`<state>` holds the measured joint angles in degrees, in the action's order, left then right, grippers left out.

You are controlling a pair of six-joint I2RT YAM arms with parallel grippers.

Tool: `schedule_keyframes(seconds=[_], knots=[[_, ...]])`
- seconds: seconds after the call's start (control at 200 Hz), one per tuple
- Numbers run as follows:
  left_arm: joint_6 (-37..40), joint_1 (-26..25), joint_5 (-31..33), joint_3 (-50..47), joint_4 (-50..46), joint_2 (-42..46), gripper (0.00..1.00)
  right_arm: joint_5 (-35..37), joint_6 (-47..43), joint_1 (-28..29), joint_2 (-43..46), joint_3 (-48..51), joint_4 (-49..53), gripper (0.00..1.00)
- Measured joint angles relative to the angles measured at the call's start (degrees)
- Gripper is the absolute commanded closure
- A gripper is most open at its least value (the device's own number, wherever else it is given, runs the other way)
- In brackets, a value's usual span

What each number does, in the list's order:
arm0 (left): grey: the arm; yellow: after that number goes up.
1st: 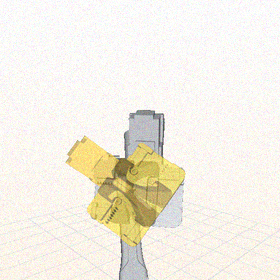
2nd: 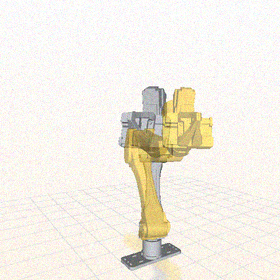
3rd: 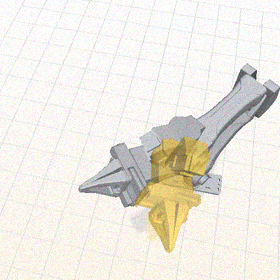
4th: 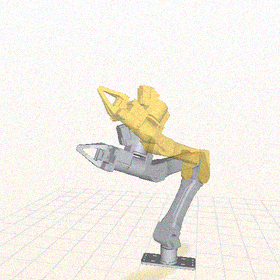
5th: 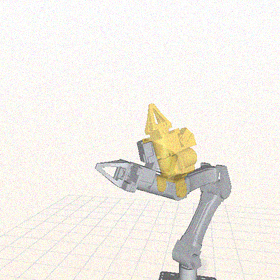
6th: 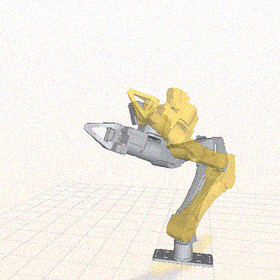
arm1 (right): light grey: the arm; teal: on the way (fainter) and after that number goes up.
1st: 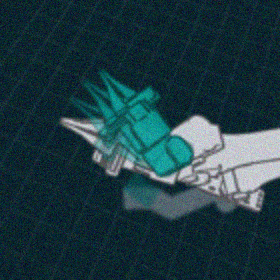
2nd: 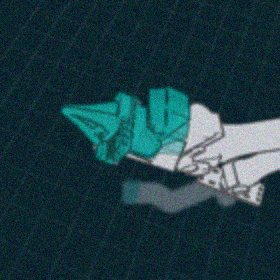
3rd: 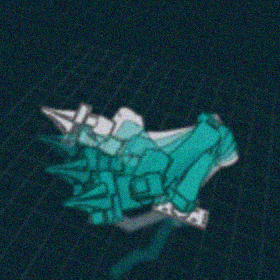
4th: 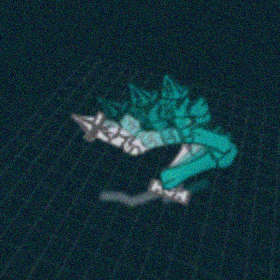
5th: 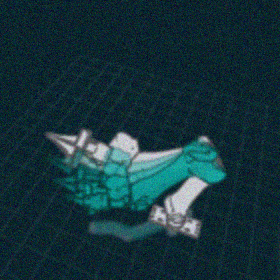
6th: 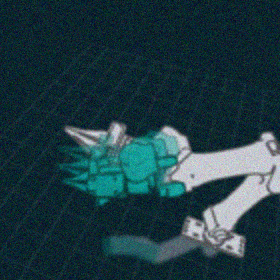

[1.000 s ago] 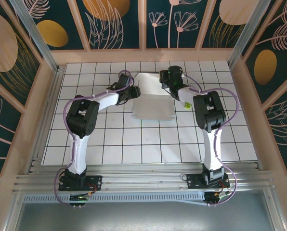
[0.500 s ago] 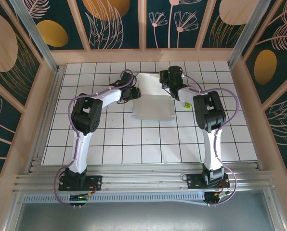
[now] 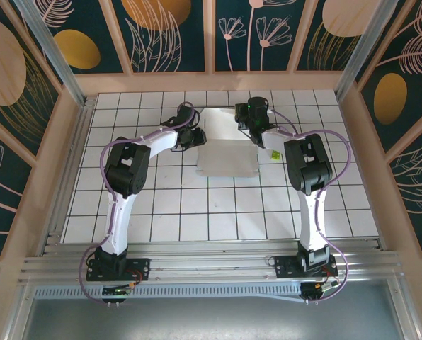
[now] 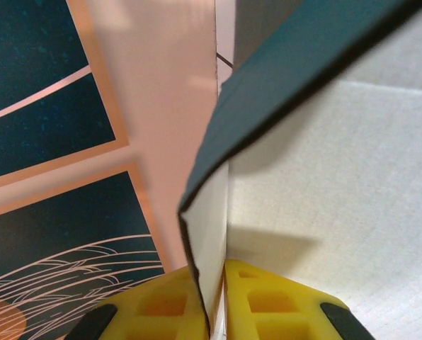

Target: Fold the paper box

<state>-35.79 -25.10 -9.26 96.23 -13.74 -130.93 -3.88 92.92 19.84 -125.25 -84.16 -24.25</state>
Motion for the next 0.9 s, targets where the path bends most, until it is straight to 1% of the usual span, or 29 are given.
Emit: schedule_keyframes(seconds=[0.16, 0.37, 0.47, 0.676, 0.901], knots=[[0.85, -0.09, -0.83, 0.00, 0.90, -0.07, 0.85, 0.00, -0.02, 0.02, 0.04, 0.31, -0.22, 0.87], [3.50, -0.52, -0.11, 1.84, 0.55, -1.49, 0.89, 0.00, 0.00, 0.02, 0.07, 0.68, -0.66, 0.87], [5.73, -1.40, 2.78, 4.46, -1.86, -2.54, 0.90, 0.09, -0.02, 0.00, 0.07, 0.68, -0.90, 0.87], [10.54, -4.09, 11.19, 10.36, -7.17, -5.25, 0.90, 0.87, -0.02, -0.02, 0.26, 0.68, -1.29, 0.87], [13.38, -6.45, 18.56, 12.48, -9.29, -6.43, 0.89, 0.87, 0.00, -0.02, 0.26, 0.70, -1.31, 0.87]])
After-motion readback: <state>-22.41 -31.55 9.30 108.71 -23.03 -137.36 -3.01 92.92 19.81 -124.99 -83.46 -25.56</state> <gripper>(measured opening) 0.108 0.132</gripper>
